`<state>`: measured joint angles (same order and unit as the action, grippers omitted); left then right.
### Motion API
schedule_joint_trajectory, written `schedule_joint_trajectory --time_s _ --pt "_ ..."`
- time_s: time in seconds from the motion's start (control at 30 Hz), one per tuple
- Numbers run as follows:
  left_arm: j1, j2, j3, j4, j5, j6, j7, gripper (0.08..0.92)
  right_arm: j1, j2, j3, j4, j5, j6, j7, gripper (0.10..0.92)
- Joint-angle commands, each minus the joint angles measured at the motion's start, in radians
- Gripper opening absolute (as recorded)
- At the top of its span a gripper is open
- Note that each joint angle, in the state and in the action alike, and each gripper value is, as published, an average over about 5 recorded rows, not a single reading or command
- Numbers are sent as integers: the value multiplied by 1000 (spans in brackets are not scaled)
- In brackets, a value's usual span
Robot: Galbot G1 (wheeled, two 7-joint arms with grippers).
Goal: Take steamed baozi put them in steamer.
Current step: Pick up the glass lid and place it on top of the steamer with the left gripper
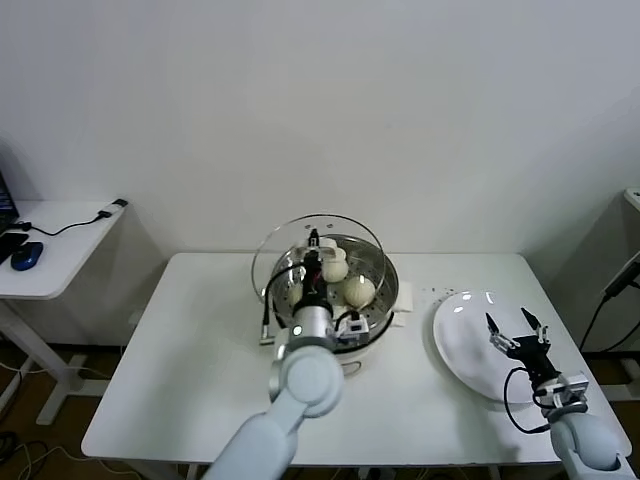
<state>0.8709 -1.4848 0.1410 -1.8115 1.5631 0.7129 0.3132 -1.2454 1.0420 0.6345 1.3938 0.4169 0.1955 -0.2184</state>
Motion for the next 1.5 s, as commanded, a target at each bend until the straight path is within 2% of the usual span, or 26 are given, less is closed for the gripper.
schedule_joint_trajectory --time_s 0.03,1.5 --pt "-40 -86 54 143 72 21 25 146 -2 1 13 -10 -2 3 -3 823" --pt "-38 -72 50 226 13 26 -41 146 3 26 30 -35 -21 14 -20 823"
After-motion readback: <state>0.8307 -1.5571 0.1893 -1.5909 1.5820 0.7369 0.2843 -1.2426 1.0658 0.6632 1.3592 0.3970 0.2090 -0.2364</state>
